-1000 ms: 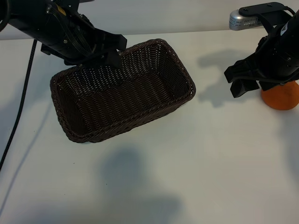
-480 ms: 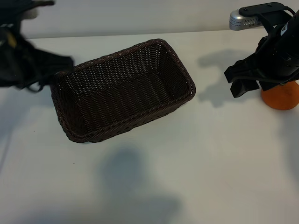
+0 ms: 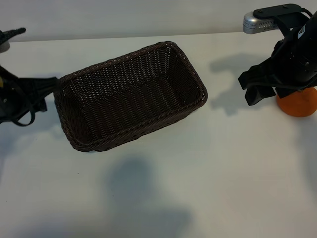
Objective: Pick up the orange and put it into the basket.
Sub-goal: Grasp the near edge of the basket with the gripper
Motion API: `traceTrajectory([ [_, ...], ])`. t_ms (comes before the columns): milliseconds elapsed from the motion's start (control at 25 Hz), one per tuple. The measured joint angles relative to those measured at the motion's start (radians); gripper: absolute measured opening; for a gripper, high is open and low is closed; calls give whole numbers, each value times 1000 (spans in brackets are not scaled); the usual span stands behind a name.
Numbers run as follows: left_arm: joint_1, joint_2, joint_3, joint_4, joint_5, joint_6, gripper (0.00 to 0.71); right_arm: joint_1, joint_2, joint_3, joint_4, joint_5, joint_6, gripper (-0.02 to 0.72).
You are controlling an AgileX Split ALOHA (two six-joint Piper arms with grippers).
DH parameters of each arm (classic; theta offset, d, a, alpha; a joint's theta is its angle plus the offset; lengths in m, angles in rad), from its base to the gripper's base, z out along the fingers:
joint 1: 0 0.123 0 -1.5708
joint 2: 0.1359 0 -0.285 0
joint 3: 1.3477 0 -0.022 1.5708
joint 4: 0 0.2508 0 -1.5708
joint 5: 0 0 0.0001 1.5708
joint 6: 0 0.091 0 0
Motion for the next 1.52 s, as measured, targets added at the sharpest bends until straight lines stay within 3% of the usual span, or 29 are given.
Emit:
traceTrajectory([
  [400,23,172,0,-98,-112,11,534,0,0,0,0,7,-15,595],
  [840,23,318,0,-106,-247,10,535,0,0,0,0,11,-19,595],
  [1520,23,438,0,-130,-304,11,534,0,0,0,0,15,-22,595],
])
